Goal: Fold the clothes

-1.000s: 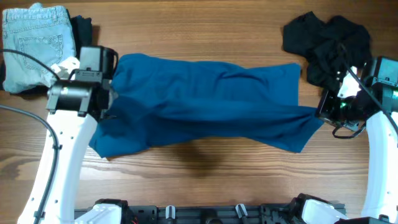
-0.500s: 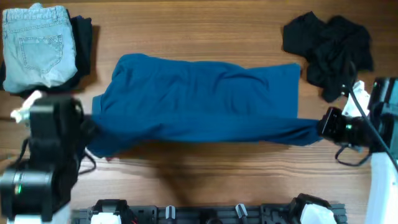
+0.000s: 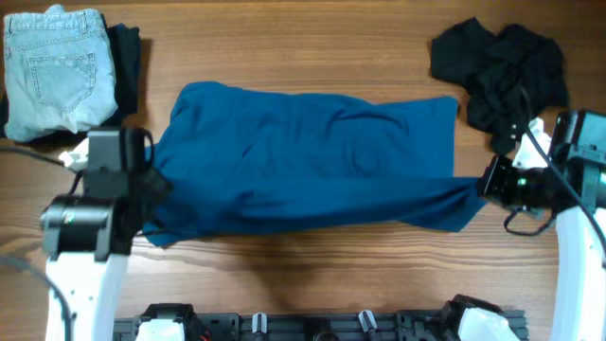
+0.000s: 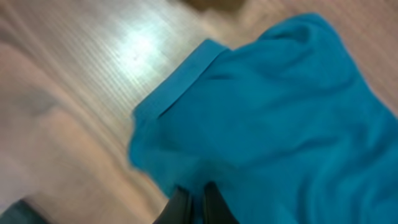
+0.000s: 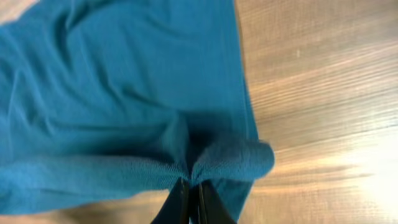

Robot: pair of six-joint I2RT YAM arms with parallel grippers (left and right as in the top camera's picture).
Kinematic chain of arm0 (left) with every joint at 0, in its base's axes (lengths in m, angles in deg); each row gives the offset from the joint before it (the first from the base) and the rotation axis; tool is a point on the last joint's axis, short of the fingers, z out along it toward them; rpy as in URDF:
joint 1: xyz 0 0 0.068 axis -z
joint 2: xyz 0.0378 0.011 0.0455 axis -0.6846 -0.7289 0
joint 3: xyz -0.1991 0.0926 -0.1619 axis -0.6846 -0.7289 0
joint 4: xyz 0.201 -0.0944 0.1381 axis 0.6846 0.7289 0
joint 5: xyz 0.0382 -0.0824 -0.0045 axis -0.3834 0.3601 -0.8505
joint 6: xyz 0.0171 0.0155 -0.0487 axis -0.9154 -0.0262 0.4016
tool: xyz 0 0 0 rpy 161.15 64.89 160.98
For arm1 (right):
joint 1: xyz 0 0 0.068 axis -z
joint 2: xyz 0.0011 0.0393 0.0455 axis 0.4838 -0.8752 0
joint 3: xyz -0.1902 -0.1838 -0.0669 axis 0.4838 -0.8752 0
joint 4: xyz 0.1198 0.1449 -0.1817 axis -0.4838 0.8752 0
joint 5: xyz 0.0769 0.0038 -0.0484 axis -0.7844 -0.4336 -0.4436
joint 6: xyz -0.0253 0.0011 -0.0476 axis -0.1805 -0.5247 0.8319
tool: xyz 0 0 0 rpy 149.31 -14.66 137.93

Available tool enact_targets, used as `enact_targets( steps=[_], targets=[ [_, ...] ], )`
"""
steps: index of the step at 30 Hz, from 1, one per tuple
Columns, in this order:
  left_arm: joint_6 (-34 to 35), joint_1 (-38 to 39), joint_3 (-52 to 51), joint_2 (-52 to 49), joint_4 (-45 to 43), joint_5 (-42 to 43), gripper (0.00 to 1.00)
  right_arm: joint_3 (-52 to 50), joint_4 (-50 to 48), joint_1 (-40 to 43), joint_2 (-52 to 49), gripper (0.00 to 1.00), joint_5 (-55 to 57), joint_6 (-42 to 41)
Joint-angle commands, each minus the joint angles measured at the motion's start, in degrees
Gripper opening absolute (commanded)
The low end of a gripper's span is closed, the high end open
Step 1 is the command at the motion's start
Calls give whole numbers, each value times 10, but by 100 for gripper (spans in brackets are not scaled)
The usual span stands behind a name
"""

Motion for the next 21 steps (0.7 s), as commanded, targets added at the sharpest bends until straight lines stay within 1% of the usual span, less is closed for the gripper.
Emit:
enact_targets(
  steps=[1, 5, 8, 11, 16, 21],
  targets=[
    [5, -3, -37, -59, -88, -21, 4, -3, -40, 5, -43, 4, 7, 6],
    [-7, -3, -37, -130, -143, -21, 4, -11, -63, 5, -85, 4, 7, 11],
    [-8, -3, -37, -185, -157, -21, 4, -47, -97, 5, -104, 4, 7, 10],
    [-8, -3, -37, -215, -161, -22, 4, -80, -129, 5, -113, 4, 1, -4],
    [-7, -7, -37, -225, -172, -36, 4, -86, -170, 5, -137, 4, -10, -34],
    [-7, -10, -37, -225, -167, -36, 4, -86, -179, 5, -164, 4, -10, -34]
  ],
)
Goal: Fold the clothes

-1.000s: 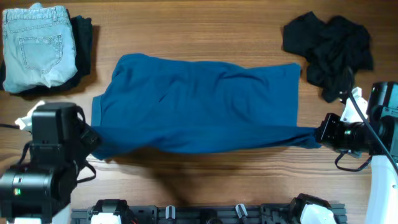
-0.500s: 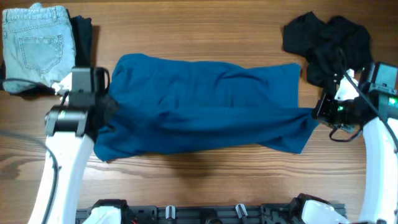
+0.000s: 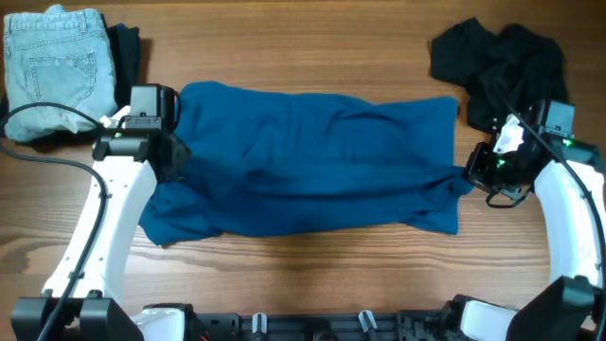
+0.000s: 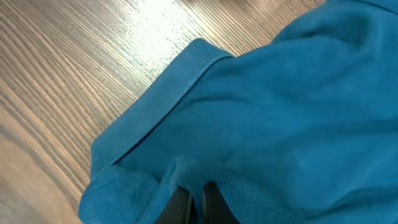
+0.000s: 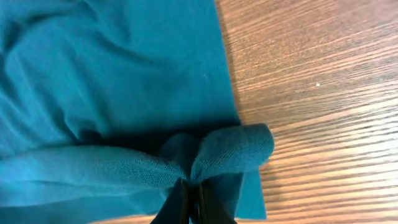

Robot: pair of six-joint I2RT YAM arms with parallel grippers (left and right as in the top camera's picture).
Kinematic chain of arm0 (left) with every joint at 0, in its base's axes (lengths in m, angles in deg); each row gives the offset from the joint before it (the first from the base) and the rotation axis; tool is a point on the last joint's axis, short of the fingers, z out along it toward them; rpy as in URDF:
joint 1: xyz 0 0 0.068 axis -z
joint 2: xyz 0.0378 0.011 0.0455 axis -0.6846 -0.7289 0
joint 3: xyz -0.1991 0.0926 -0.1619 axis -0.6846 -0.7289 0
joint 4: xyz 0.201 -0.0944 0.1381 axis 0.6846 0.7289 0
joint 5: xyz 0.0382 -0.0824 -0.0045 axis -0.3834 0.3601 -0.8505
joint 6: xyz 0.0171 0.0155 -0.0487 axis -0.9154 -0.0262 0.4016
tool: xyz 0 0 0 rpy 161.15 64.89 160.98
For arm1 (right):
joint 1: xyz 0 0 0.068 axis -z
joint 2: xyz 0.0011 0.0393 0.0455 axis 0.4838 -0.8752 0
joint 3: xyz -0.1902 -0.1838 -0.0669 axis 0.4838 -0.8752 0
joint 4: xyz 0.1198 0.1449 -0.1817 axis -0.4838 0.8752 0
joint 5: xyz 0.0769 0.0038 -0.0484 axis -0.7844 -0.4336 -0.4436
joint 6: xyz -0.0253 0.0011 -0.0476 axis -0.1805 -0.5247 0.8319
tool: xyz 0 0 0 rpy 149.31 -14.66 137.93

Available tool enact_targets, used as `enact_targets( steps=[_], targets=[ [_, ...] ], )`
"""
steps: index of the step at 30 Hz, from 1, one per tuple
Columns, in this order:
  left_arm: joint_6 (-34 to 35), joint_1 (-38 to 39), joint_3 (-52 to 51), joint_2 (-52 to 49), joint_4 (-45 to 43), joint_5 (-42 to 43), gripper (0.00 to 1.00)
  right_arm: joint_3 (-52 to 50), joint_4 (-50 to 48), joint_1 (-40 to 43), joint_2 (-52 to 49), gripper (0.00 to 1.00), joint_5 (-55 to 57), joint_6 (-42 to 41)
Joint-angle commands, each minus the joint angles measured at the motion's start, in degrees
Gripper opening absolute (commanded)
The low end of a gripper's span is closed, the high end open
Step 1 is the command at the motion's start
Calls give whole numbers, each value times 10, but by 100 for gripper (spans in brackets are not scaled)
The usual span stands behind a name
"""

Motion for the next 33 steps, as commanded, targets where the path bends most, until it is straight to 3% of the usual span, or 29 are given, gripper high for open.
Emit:
enact_targets(
  steps=[1, 7, 12, 19, 21, 23, 26, 33],
  targets=[
    [-5, -5, -5, -2, 3, -18, 4, -1, -2, 5, -21, 4, -8, -12],
    [-5, -5, -5, -2, 2, -18, 4, -1, -3, 5, -26, 4, -7, -12],
    [-5, -5, -5, -2, 6, -18, 13, -1, -5, 5, -26, 4, -7, -12],
    [-5, -5, -5, -2, 6, -18, 15, -1, -5, 5, -26, 4, -8, -12],
    [-5, -5, -5, -2, 3, -18, 27, -1, -5, 5, -26, 5, -8, -12],
    [-5, -5, -5, -2, 0, -18, 57, -1, -5, 5, -26, 9, -8, -12],
    [-5, -5, -5, -2, -10, -18, 86, -1, -5, 5, -26, 47, -8, -11],
    [-37, -5, 3, -2, -43, -16, 97, 0, -5, 5, -19, 57, -40, -24]
  ],
)
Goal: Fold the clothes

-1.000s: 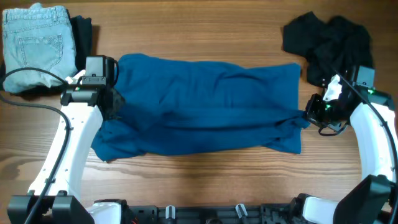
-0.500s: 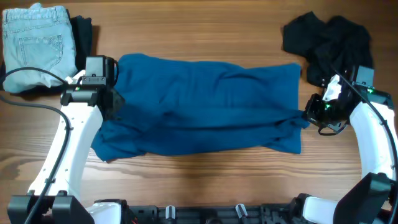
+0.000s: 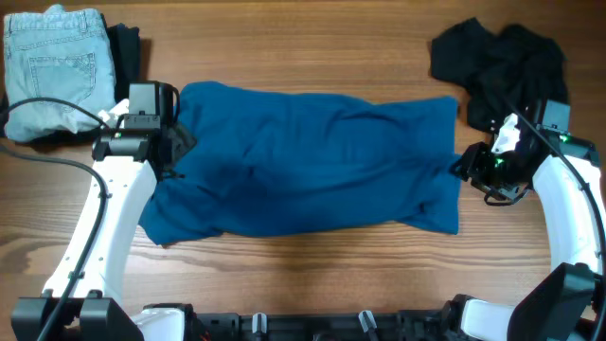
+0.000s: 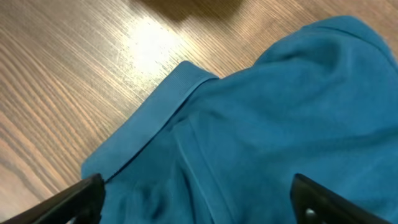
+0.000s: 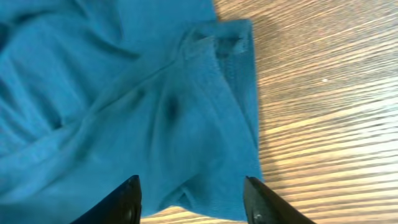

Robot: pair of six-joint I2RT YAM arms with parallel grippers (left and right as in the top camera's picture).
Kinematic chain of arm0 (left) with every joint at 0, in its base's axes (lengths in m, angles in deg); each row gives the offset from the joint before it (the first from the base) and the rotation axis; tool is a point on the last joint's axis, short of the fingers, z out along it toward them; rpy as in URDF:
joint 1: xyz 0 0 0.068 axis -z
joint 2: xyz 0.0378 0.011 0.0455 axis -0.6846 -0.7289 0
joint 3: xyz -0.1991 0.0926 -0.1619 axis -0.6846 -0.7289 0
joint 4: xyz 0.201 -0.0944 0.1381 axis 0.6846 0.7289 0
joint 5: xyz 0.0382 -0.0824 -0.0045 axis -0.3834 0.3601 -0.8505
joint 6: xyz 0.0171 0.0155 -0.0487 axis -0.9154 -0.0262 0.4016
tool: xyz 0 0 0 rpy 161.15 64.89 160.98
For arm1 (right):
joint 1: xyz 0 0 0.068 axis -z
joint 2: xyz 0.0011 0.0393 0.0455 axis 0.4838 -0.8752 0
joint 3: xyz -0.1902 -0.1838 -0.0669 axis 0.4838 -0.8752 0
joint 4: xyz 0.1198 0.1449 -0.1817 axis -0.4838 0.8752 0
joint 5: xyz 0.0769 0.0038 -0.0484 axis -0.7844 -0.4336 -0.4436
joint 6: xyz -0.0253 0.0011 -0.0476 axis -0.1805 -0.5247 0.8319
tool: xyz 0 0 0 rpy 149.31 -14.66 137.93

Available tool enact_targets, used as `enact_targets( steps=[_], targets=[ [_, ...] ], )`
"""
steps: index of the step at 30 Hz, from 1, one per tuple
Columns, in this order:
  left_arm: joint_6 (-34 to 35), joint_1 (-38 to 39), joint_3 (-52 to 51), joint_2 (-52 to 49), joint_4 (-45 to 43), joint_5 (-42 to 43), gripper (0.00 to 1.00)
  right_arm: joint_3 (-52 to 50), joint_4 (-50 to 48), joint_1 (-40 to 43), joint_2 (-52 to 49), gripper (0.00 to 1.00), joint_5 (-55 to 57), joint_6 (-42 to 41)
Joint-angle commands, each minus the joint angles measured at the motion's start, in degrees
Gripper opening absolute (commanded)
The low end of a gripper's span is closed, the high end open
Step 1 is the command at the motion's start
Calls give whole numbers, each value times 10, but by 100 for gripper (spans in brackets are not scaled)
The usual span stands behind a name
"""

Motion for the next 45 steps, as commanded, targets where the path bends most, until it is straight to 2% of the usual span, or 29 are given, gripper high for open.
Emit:
enact_targets(
  steps=[1, 3, 7, 9, 11, 14, 20, 24, 27, 32, 35, 45],
  targets=[
    [-23, -5, 8, -1, -2, -8, 99, 0, -2, 4, 7, 61, -29, -15],
    [-48, -5, 20, -1, -2, 0, 100, 0, -1, 4, 26, 76, -27, -15],
    [-84, -5, 32, -1, -21, 34, 100, 6, 3, 2, 74, 78, -28, -26],
    [-150, -5, 36, -1, -53, 122, 100, 17, 7, -9, 103, 79, -27, -19],
    [-170, -10, 57, -8, -62, 198, 99, 37, 14, -30, 130, 79, -25, -6],
    [-188, -19, 102, -30, -54, 257, 100, 71, 24, -77, 153, 79, -4, 2],
    [-216, -19, 200, -88, -21, 285, 99, 111, 27, -205, 155, 82, 102, 1],
    [-223, -19, 269, -147, -17, 286, 100, 112, -12, -225, 133, 83, 116, 2],
    [-234, -19, 343, -227, -28, 285, 100, 112, -35, -225, 110, 83, 115, 2],
    [-234, -19, 448, -369, -47, 223, 96, 112, -42, -225, 82, 83, 111, 17],
    [-235, -19, 450, -406, -35, 168, 95, 112, -43, -225, 82, 83, 111, 17],
    [-262, -16, 450, -484, -13, 165, 86, 112, -46, -225, 82, 84, 107, 17]
  ],
)
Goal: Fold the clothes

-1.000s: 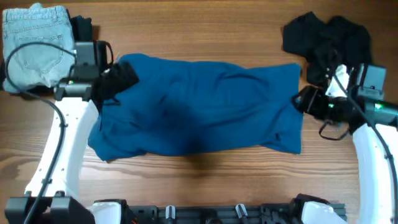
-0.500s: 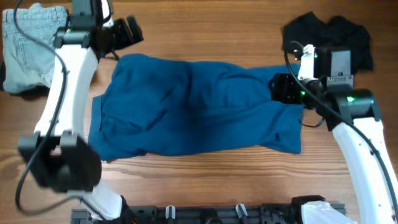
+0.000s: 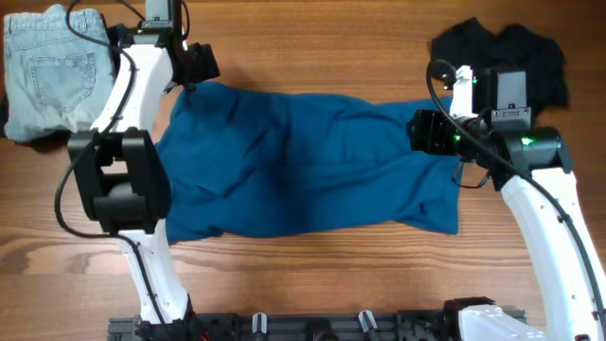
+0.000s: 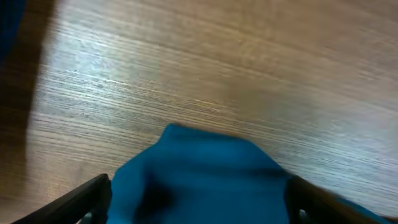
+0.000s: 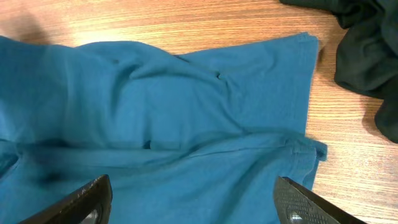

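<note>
A blue garment [image 3: 303,161] lies spread across the middle of the table, folded lengthwise. My left gripper [image 3: 201,66] stands open at its far left corner. In the left wrist view that blue corner [image 4: 199,165] lies between the spread fingers [image 4: 93,193], untouched by either. My right gripper [image 3: 417,131] hangs open over the garment's right part. Its wrist view shows the blue cloth [image 5: 174,112] from above, with the right hem [image 5: 308,87] and both fingers [image 5: 305,202] apart from the fabric.
Folded light jeans [image 3: 52,66] on a dark garment sit at the far left corner. A heap of black clothes [image 3: 502,57] lies at the far right, also seen in the right wrist view as black cloth [image 5: 367,50]. Bare wood runs along the front.
My left gripper has moved from the garment's left edge to its far left corner. My right gripper has moved from the right edge inward and up over the cloth. Both stay open; the garment lies unchanged.
Both grippers were shut on the garment's two ends near its front edge. Then they held those ends farther back, over the cloth. Later both stood open and the fold lay flat. Now they have left the edges, left at the far corner, right above the cloth.
</note>
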Robot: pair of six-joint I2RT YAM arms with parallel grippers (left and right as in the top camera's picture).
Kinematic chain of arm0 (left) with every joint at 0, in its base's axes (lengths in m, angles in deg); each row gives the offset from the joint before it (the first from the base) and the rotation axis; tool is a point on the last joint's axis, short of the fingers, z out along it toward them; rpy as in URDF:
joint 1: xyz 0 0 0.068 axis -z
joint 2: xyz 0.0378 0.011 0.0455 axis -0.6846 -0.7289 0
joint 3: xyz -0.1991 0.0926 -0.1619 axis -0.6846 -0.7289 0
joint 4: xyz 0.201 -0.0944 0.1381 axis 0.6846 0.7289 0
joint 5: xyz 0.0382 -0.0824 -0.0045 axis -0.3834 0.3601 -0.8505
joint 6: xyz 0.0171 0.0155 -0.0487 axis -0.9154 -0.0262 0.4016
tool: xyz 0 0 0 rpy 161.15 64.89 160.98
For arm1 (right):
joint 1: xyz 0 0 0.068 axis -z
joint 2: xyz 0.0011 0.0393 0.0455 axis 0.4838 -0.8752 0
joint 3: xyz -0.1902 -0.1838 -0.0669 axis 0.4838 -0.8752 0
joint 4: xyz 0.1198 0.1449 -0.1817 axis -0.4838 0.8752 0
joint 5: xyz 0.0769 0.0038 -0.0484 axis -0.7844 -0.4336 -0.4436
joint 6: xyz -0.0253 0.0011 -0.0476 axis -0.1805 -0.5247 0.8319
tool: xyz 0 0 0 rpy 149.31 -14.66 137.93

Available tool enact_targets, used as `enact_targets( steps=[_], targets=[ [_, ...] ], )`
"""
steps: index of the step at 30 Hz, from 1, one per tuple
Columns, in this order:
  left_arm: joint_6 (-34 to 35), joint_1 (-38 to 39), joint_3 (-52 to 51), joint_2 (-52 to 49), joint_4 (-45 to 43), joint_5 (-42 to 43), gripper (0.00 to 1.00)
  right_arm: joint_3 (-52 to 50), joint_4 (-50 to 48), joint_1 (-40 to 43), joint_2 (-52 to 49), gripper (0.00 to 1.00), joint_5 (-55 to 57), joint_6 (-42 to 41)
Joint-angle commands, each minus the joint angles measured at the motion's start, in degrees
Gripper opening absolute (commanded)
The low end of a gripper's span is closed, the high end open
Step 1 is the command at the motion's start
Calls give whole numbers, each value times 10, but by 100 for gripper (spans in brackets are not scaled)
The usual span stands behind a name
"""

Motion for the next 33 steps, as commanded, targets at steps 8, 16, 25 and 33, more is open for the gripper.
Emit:
enact_targets(
  steps=[8, 16, 25, 33],
  targets=[
    [-15, -1, 11, -71, -12, -10, 43, 12, -1, -2, -4, 83, 7, 12],
    [-13, -1, 14, -28, -26, -10, 4, 12, -3, -2, -4, 84, 7, 12],
    [-13, 28, 20, 137, 136, -10, 4, 12, -2, -2, -4, 84, 7, 12],
    [-4, 53, -10, 134, 289, -10, 4, 12, 3, -2, -4, 84, 6, 12]
  ],
)
